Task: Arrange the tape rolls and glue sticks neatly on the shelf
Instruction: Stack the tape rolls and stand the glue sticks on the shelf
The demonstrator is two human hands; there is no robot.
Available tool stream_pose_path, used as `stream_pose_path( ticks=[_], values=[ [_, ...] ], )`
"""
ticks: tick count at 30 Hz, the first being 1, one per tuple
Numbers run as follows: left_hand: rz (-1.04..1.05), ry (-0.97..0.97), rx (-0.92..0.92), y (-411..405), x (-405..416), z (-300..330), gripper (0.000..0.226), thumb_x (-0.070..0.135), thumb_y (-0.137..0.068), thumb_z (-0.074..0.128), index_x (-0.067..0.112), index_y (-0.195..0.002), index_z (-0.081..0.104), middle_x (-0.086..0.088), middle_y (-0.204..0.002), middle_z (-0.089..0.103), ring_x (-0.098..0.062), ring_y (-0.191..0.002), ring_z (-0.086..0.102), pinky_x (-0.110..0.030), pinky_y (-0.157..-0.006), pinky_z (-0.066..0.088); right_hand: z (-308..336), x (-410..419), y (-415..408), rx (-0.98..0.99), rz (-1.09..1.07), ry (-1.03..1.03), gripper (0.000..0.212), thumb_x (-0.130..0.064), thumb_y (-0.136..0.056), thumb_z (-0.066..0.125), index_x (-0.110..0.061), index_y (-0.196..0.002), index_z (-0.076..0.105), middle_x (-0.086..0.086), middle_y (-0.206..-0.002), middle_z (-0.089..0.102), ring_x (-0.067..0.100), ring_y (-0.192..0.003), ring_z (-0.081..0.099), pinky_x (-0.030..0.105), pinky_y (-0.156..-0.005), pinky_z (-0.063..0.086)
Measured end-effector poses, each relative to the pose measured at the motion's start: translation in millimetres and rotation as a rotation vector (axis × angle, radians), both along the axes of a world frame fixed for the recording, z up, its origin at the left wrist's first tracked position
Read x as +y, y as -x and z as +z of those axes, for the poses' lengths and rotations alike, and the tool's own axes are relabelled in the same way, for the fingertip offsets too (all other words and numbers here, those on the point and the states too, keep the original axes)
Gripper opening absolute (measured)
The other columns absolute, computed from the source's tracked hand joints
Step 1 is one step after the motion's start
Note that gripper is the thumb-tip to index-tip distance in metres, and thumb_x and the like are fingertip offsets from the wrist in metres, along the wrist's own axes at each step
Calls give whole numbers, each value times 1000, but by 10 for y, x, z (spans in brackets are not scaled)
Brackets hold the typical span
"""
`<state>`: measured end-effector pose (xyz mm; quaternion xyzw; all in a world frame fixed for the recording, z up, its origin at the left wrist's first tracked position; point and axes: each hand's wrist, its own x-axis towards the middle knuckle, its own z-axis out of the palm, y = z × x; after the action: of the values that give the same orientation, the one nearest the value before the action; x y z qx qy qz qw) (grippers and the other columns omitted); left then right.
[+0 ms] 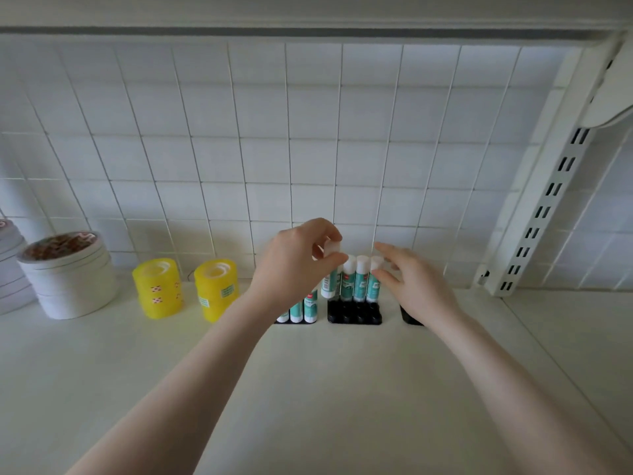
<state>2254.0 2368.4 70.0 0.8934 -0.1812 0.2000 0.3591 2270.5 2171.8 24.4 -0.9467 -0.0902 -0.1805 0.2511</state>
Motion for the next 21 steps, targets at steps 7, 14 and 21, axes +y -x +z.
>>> stream_pose_path(
  ticks=[7, 14, 21],
  values=[
    [-14, -65, 42, -211, -158, -125, 17, 31, -82, 67, 24, -95, 59, 8, -88, 64, -11, -83, 60, -35, -76, 51, 52, -314, 194, -136, -146, 199, 36, -20, -92, 53, -16, -127, 56, 6, -115, 61, 27, -106, 55, 35, -81, 45],
    [72, -135, -27, -308, -285, -336, 13, 31, -85, 62, 19, -91, 61, 3, -85, 65, -18, -88, 56, -35, -71, 46, -140, -335, 347, -93, -169, 206, 37, -23, -93, 52, -19, -130, 54, 1, -119, 60, 24, -101, 58, 31, -76, 40],
    [74, -156, -110, -323, -276, -400, 19, 33, -84, 65, 15, -90, 64, -1, -90, 60, -21, -85, 53, -34, -72, 43, -205, -288, 335, -58, -152, 180, 38, -25, -95, 47, -22, -133, 50, -2, -120, 59, 21, -104, 56, 29, -78, 40]
  ],
)
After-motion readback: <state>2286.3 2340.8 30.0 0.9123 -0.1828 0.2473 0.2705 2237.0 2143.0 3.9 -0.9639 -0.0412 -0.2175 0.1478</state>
